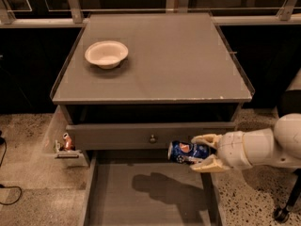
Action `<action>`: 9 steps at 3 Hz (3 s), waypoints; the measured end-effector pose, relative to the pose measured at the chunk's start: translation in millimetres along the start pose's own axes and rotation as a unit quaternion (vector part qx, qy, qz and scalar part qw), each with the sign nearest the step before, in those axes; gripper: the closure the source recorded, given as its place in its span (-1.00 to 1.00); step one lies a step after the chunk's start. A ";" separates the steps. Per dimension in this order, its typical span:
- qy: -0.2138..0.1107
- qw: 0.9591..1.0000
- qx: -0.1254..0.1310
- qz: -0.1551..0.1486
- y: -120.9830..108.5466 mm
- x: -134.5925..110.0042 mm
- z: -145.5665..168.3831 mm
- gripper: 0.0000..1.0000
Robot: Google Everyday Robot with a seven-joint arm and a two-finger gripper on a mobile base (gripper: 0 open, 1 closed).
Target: Pick pepsi can from middle drawer and place on counter
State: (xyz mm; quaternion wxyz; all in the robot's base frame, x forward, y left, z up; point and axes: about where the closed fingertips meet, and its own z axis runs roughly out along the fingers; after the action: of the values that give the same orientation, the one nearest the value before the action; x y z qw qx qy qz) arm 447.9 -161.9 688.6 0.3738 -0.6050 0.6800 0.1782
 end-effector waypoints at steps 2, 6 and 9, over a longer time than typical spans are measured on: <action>-0.002 0.999 0.033 -0.043 -36.3 -42.7 -49.4 1.00; 0.009 0.986 0.081 -0.145 -143.8 -142.8 -112.4 1.00; -0.034 0.990 0.061 -0.126 -225.0 -163.1 -75.7 1.00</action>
Offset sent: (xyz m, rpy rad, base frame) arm 0.0136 -0.0097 0.0565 -0.0180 -0.0822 0.0106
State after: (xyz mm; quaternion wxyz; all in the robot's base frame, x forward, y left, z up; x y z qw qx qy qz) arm 638.9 -148.0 903.7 0.4521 -0.6557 0.5949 0.1084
